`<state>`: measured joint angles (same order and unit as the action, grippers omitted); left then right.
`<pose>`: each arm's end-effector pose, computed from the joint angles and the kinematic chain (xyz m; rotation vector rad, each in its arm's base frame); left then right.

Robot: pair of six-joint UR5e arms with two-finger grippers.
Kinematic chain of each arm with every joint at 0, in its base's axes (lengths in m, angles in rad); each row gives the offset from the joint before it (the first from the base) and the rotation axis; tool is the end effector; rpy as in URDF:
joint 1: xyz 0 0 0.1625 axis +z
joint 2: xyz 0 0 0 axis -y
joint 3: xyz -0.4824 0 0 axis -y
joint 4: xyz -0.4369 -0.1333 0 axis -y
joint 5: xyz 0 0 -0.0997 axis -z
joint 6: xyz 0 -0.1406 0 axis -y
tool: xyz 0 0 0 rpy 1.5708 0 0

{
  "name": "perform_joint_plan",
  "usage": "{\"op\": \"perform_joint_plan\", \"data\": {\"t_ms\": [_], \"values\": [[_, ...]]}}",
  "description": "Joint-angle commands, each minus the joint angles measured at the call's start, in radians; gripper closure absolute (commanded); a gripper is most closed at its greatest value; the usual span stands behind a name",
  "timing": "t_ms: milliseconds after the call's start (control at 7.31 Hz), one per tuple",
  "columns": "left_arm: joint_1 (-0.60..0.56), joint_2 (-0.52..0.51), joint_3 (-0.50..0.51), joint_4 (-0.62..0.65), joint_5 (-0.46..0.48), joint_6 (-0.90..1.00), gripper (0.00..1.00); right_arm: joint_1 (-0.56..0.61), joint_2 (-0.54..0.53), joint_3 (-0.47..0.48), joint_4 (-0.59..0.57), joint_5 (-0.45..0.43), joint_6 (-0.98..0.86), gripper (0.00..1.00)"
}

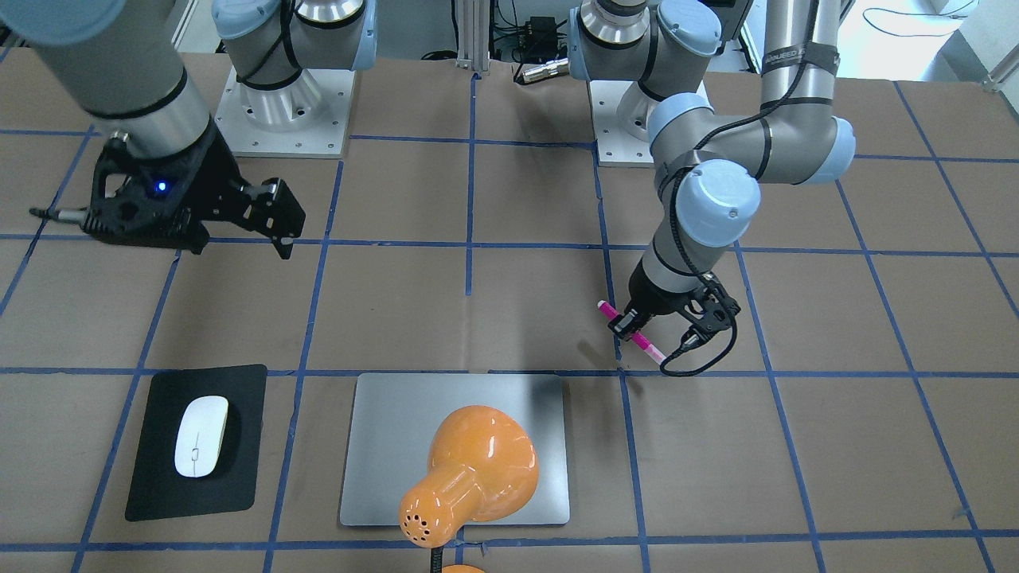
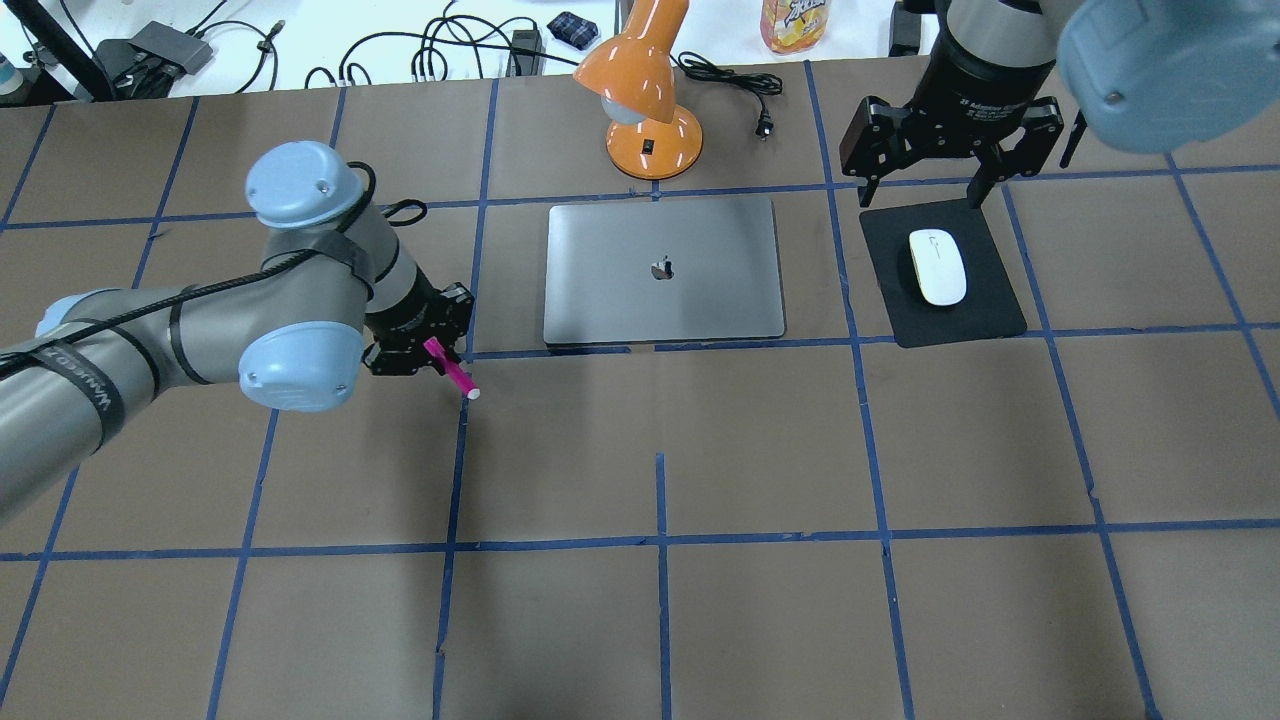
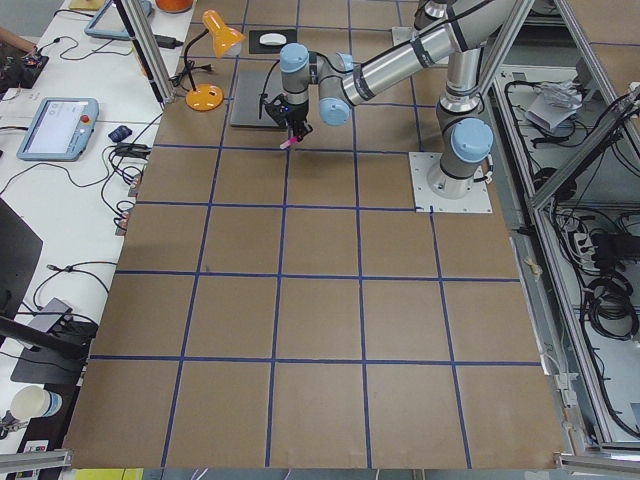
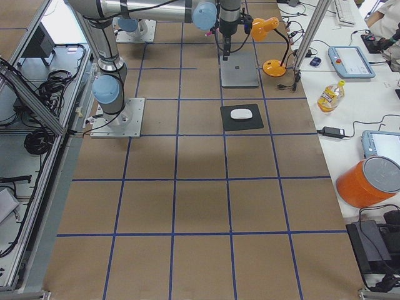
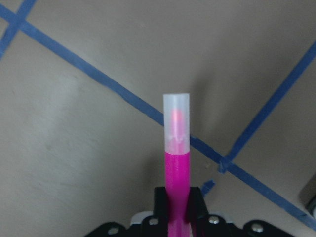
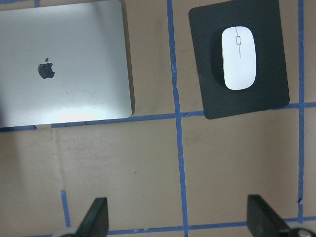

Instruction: Place pen and mouse around notebook

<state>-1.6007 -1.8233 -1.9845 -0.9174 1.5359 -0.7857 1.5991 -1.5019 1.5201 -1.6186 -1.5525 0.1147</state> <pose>-0.1549 -0.5575 0.2178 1.1494 -2.8945 -0.0399 0.1521 -0.5698 0.4982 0.1344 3.1180 -0.0440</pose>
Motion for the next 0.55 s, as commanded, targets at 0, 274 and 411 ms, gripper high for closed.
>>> {"op": "perform_joint_plan", "data": {"t_ms": [0,274,411], "values": [[-0.135,-0.033,0.003,0.032,-0.060,-0.288,1.00,0.033,-0.053,0.012,0.049,0.012,0.045,0.00],[-0.226,-0.080,0.012,0.083,-0.066,-0.511,1.00,0.039,-0.054,0.017,0.037,0.015,0.059,0.00],[-0.269,-0.100,0.018,0.118,-0.065,-0.583,1.00,0.039,-0.054,0.017,0.039,0.015,0.057,0.00]]}}
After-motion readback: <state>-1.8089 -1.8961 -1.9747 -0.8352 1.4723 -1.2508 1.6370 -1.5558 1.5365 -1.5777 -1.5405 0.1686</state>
